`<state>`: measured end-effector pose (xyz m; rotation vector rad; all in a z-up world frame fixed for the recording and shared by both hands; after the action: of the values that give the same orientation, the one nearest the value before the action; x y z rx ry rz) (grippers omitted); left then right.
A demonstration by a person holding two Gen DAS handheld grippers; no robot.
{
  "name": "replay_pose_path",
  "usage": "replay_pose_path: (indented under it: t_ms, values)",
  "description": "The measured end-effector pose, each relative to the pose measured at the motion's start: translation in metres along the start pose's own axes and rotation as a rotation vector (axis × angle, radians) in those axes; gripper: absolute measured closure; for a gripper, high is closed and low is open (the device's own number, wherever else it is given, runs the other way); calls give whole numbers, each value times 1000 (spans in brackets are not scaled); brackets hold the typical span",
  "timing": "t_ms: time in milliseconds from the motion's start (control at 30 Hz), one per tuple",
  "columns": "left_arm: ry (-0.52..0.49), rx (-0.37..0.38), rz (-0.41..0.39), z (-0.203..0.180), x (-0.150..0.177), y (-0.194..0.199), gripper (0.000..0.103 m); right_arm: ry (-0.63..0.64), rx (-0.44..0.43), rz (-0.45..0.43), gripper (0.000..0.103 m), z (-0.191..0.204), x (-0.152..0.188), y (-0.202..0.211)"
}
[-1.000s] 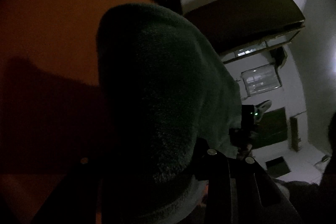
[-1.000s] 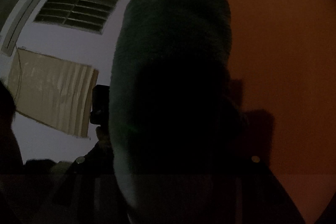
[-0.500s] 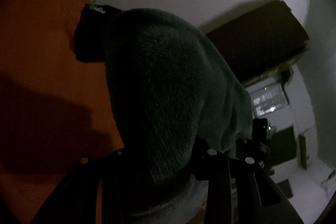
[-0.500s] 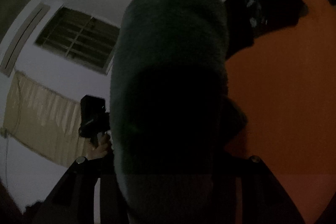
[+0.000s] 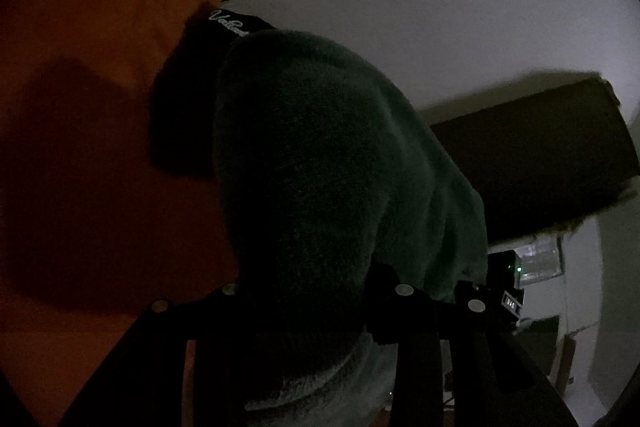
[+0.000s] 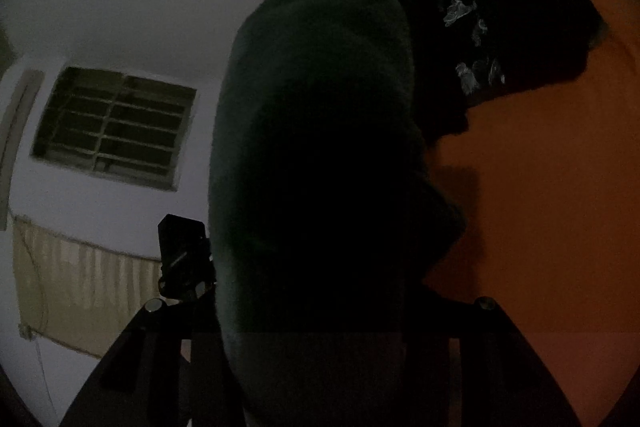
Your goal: Fold clothes
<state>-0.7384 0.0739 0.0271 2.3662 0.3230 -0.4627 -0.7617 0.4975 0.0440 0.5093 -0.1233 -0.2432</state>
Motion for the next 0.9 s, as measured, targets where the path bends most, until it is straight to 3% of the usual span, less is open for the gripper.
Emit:
replay_pose_path:
  t_ms: [233, 433, 567, 767, 833, 900]
  values:
    - [-42, -1, -40, 62, -127, -70, 65, 36, 18, -21, 62, 11, -140, -70]
    - [-47, -61, -44, 98, -210, -128, 64, 38, 57, -58, 62, 20, -243, -115]
    - [-18, -111, -47, 119, -238, -164, 64, 36, 108, -85, 61, 13, -295, -140]
    - [5, -141, -58, 138, -250, -194, 62, 16, 133, -134, 59, -13, -340, -167]
    - [28, -199, -20, 153, -248, -203, 53, -25, 185, -152, 44, -29, -349, -173]
    - [49, -215, -4, 166, -245, -202, 49, -102, 236, -212, 39, -49, -359, -166]
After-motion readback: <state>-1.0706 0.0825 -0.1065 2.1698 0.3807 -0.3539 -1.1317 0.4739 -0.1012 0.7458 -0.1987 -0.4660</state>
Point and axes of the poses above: each gripper's, at about its wrist camera, not at the fingertips, and y roughly against the way its jaws point, z to its left, x to its underside, the point moved 1 cm from there along -y, roughly the way its jaws point, and after that the axes turned 15 degrees about -y, right-handed, at the moved point
